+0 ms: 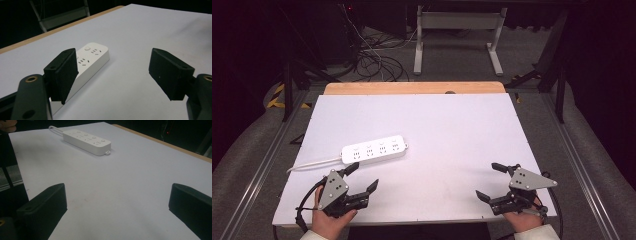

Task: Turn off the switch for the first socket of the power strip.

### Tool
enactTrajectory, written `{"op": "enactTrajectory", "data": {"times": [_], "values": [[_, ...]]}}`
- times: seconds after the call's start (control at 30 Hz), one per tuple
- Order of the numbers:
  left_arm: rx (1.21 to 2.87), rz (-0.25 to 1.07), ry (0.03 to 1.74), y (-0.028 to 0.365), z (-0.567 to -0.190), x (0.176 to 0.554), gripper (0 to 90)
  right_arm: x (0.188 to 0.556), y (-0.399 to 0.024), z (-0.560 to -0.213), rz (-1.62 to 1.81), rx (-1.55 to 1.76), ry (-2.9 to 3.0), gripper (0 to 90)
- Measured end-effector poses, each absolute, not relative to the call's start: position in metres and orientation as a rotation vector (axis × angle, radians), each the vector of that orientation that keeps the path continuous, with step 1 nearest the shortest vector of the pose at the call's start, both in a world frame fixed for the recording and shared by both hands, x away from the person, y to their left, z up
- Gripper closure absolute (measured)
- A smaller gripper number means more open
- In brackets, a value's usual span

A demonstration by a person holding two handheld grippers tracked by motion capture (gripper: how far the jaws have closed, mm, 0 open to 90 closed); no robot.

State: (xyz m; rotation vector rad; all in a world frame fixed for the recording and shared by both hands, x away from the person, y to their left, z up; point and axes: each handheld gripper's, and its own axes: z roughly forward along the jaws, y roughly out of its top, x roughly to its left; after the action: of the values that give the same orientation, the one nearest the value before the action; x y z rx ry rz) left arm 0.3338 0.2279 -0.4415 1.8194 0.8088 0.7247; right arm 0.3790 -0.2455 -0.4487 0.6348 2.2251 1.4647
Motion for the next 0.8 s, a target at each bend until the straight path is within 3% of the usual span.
{"op": "enactTrajectory", "data": {"times": [0.8], "values": [[1.862,0.655,0.803,0.2308,-0.4331,0.3355,28.2,0.376,-0.2472,-0.4484,1.471,0.638,2.211,2.4]]}}
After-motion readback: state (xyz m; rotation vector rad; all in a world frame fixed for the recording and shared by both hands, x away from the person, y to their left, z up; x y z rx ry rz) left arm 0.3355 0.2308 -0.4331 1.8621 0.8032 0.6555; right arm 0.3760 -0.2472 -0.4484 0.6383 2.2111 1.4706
